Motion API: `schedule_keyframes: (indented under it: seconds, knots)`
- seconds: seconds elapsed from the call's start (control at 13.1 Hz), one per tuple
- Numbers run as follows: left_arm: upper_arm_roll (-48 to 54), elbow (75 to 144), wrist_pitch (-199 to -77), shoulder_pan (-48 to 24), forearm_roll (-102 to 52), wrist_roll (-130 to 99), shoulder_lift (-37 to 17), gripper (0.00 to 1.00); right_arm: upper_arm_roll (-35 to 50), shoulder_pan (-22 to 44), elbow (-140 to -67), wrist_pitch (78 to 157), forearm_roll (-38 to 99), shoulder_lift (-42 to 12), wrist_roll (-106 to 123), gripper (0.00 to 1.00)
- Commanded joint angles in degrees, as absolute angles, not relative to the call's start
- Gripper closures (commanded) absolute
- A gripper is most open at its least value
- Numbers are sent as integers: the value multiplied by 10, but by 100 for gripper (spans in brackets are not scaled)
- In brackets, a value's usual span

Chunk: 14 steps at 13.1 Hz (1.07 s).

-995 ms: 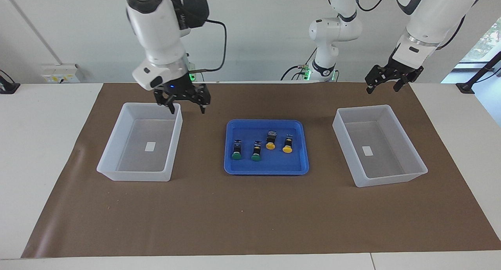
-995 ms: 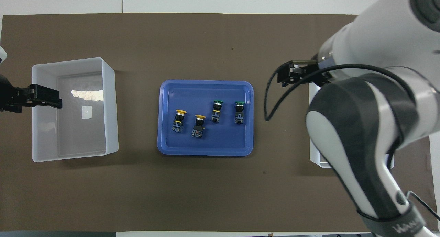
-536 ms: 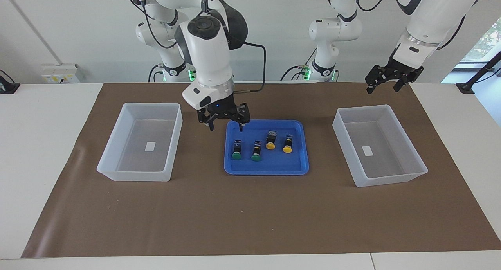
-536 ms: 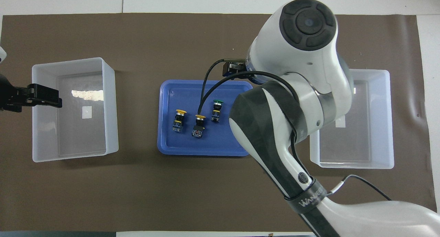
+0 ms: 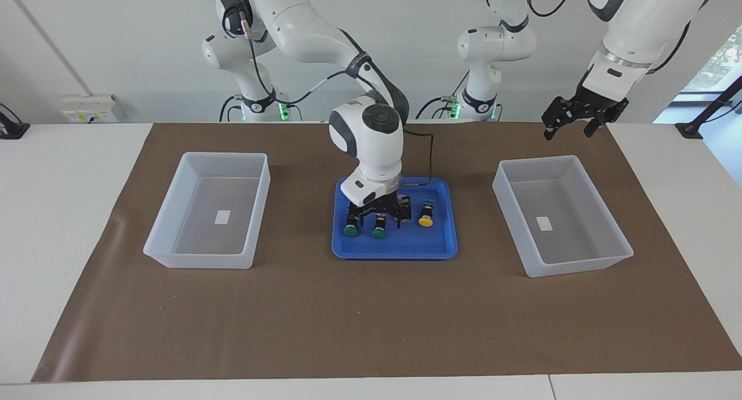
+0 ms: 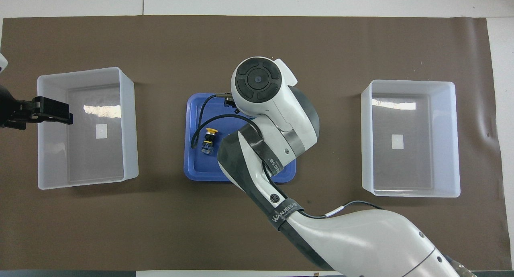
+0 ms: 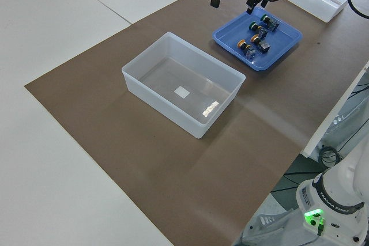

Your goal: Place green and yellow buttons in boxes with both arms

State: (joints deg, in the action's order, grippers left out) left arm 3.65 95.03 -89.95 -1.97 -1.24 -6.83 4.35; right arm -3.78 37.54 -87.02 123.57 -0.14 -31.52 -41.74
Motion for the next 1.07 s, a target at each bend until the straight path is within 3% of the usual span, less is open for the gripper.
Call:
schedule_keyframes:
  seconds: [0.0, 0.15, 0.46, 1.0]
  knots:
    - [33, 966, -911, -22, -19, -74, 57, 0, -38, 381, -917, 1255, -13, -290, -422, 11]
    - [33, 966, -911, -22, -19, -76, 57, 0, -38, 390, -922, 1258, -12, -288, -423, 13]
    - [33, 966, -914, -22, -19, -76, 57, 0, -38, 394, -955, 1283, -12, -278, -423, 37]
    - [33, 969, -932, -22, -19, -77, 57, 0, -38, 399, -990, 1314, -12, -269, -423, 46]
